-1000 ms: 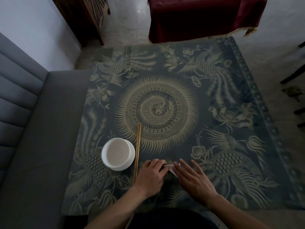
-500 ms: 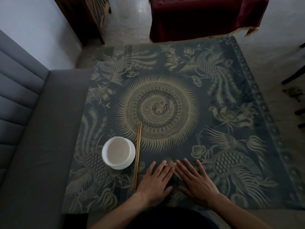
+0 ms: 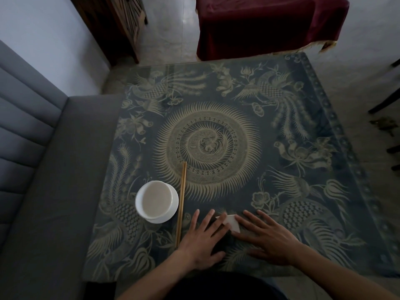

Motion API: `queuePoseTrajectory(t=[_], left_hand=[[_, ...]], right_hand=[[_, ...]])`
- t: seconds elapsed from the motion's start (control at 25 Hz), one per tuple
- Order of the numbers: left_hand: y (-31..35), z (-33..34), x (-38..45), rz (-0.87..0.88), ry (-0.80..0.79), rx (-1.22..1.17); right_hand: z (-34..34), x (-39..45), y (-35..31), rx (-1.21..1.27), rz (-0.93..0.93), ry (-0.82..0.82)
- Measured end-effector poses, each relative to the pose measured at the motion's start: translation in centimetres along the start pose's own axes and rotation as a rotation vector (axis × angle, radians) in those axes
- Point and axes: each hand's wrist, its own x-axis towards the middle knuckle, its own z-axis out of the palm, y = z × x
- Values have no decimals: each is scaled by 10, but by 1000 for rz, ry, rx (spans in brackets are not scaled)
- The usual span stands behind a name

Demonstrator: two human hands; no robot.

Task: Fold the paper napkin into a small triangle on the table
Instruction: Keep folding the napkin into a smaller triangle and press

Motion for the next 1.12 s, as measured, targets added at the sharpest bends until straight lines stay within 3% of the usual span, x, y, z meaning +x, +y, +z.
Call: queuePoseTrajectory(t=[0.32,0.72,1.12], left_hand=[[-3,4,0,-10,32,25],[-7,7,3,6,46,91],[16,2,5,-93,102,43]], right_hand=[[-9,-1,7,-53,-48,-18],[-3,2,-8,14,46,27],[3,1,-13,12,41,36]])
